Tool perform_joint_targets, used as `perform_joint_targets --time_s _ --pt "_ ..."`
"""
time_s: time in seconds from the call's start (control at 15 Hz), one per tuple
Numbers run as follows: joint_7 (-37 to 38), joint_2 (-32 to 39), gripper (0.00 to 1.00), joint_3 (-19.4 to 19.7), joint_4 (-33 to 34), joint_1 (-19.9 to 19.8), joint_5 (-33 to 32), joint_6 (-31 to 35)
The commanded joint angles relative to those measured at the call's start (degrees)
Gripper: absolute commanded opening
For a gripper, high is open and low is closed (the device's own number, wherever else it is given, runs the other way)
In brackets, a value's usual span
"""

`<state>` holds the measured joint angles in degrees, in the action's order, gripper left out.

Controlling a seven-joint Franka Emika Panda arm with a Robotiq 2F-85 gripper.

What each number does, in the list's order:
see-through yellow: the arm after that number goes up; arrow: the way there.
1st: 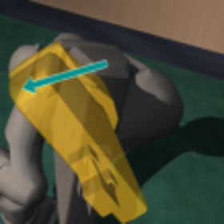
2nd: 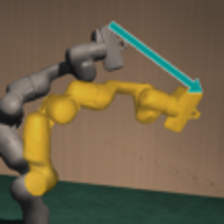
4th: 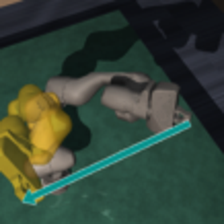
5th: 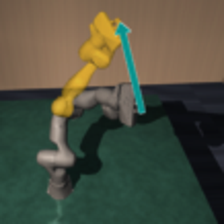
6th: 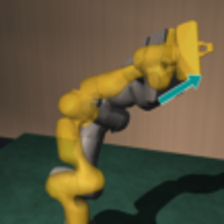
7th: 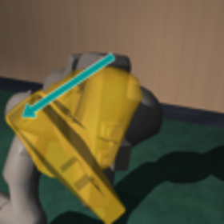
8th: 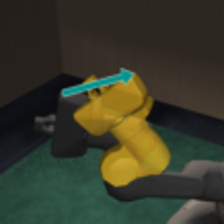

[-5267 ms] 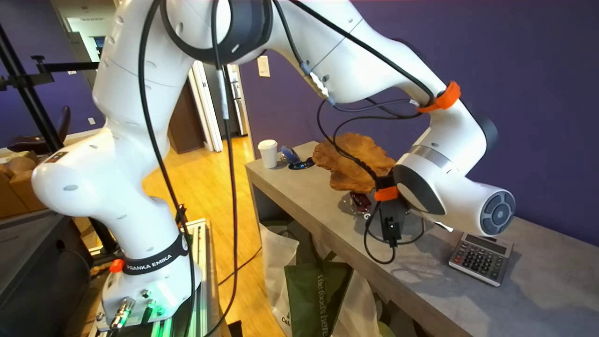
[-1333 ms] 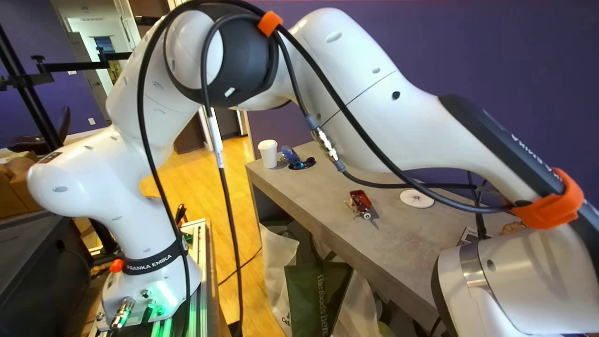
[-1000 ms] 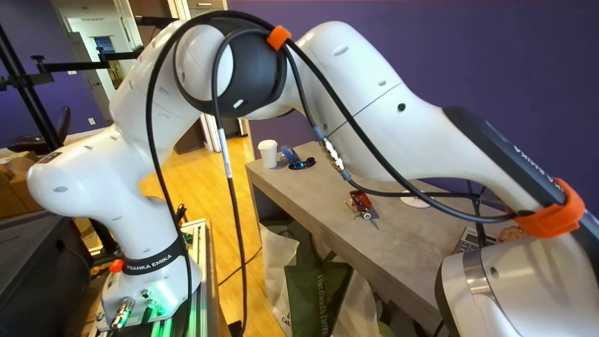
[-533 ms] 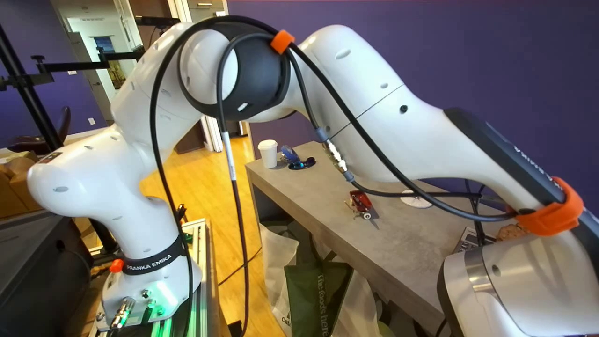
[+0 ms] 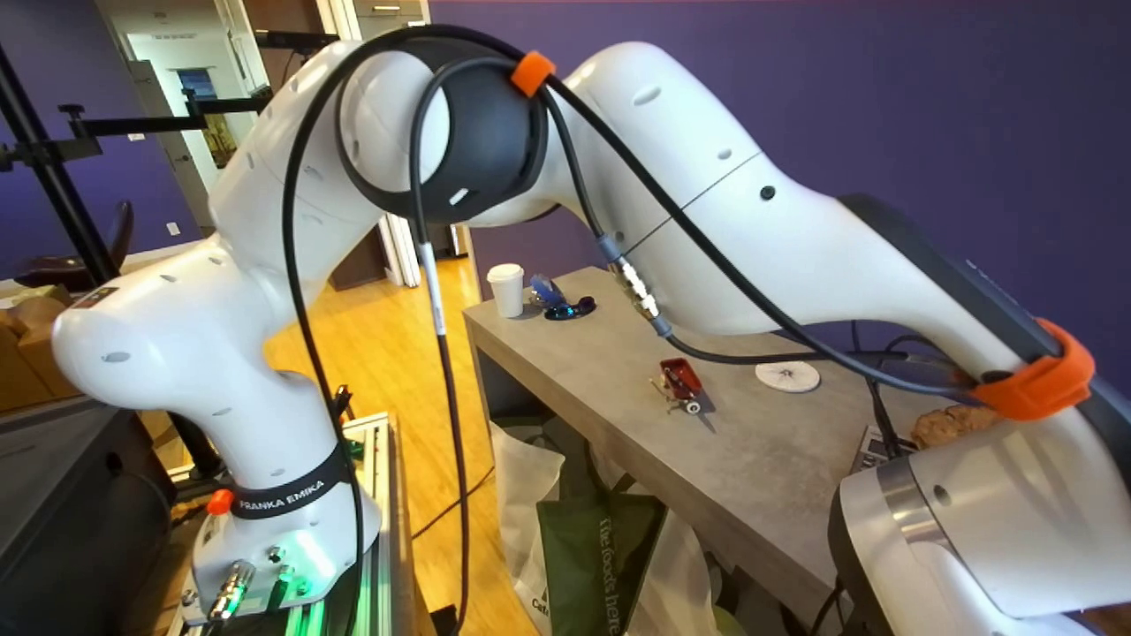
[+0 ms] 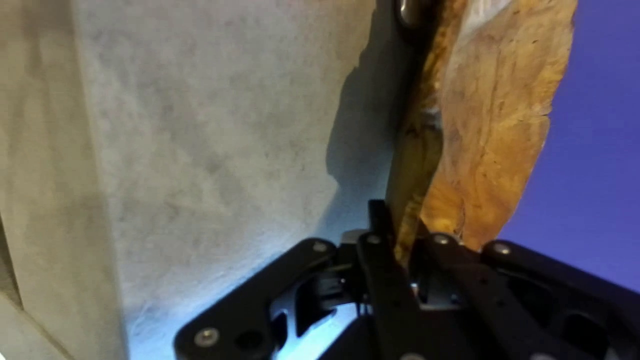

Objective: Move the wooden tray to the right

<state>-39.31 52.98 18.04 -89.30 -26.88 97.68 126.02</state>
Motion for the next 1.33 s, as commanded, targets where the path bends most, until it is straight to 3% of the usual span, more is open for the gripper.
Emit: perform_joint_targets --time_s 0.0,0.73,1.27 --pt "2.73 -1.45 0.02 0.27 -2.16 0.37 -6.17 -2.01" --pt "7.34 -5.02 0.02 -0.84 -6.57 1.39 -13.8 -3.34" --pt "7.52 -4.25 0.02 -2.18 -4.91 0.08 -5.88 2.29"
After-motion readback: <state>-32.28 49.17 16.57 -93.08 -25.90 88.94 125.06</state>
